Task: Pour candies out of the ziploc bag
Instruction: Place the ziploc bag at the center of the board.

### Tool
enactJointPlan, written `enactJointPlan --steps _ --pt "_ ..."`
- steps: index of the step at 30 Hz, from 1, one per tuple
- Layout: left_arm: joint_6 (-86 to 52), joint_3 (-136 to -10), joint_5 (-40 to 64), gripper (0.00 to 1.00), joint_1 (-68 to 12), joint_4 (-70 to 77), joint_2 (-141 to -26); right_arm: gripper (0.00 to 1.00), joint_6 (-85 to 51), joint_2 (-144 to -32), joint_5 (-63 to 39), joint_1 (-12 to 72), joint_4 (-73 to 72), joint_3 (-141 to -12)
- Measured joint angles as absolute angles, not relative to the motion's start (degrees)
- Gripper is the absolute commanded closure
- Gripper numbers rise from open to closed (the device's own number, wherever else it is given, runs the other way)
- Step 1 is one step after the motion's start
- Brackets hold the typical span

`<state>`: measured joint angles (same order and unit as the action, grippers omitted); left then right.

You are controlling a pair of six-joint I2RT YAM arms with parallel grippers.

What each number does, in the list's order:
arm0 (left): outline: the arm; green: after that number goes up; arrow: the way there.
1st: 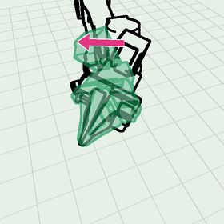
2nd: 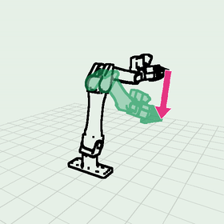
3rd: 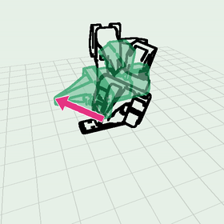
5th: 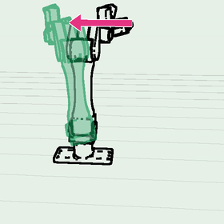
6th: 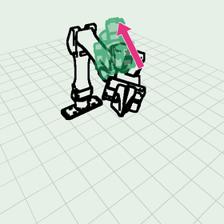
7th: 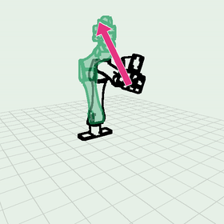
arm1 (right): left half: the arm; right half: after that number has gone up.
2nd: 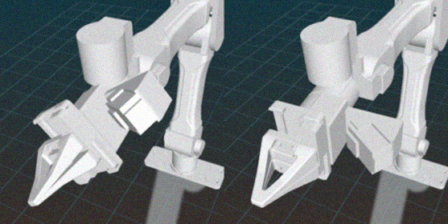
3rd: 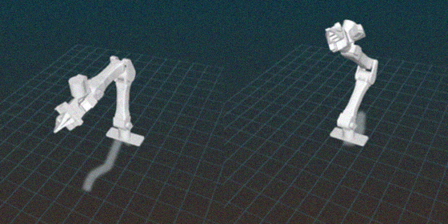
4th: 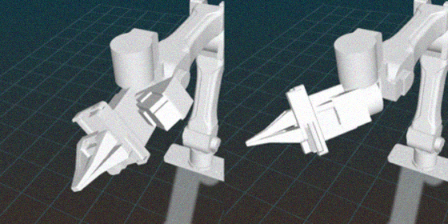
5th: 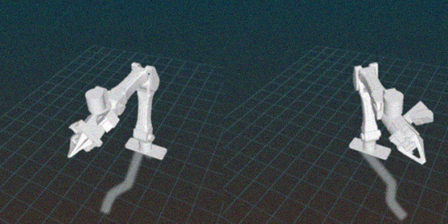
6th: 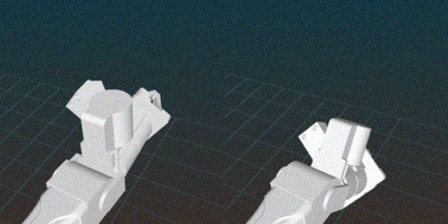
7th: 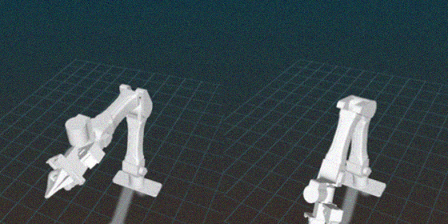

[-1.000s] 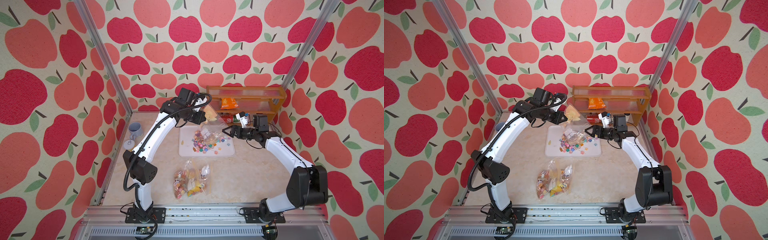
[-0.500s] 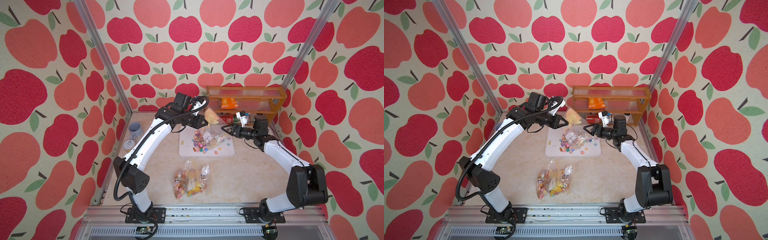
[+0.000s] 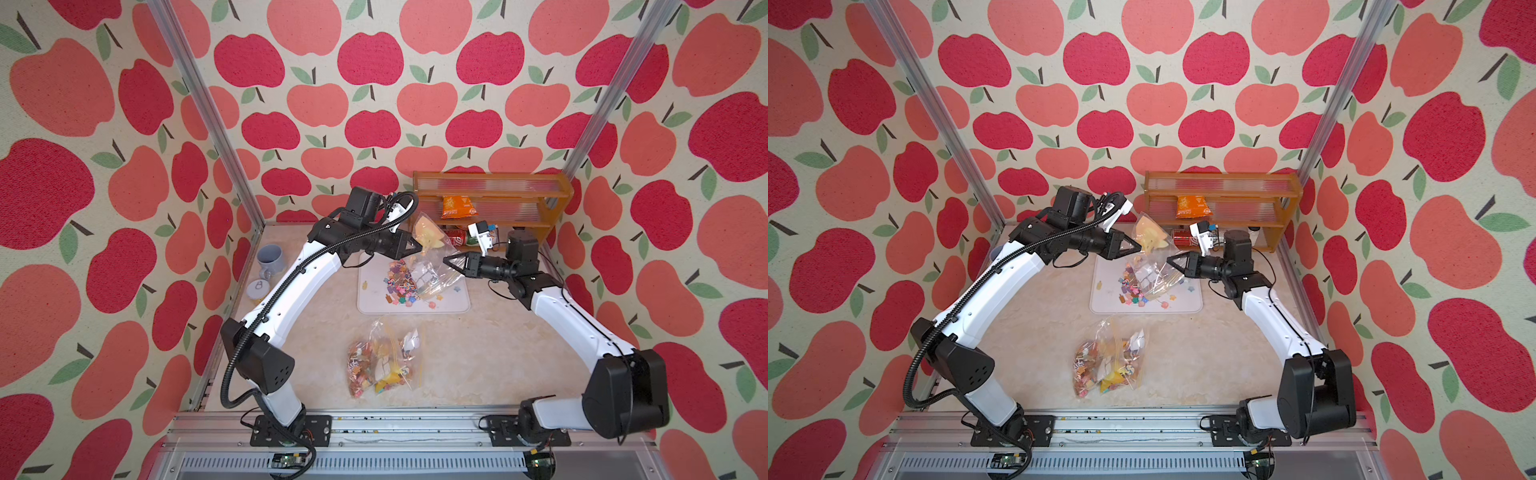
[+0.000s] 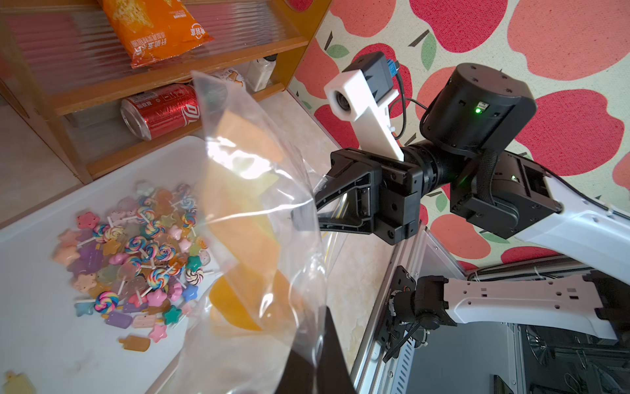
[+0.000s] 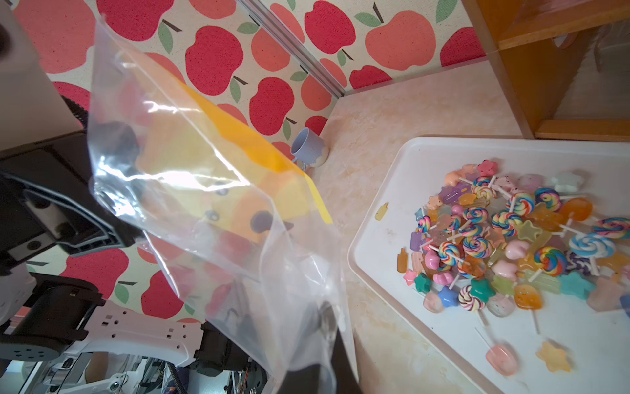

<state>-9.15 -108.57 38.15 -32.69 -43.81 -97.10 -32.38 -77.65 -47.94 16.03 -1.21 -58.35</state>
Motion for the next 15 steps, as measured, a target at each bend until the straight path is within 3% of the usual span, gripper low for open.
enactJointPlan --steps 6,10,14,15 --pt "-9.56 -108.57 38.61 1.00 -33.58 -43.46 -96.64 1.00 -31.18 -72.23 -45.54 16.05 2.76 -58.35" --pt "-9.58 -108.60 38.48 0.85 -34.35 -43.46 -96.64 1.00 -31.16 -69.23 -43.94 14.96 5.39 -58.35" --pt "-9.74 -108.60 38.22 0.79 -35.09 -43.46 -96.66 1.00 -31.42 -66.19 -42.30 11.84 6.55 -57.87" --pt "-9.65 -108.62 38.04 0.68 -35.22 -43.46 -96.66 1.00 -31.57 -65.49 -41.91 11.18 6.76 -57.63"
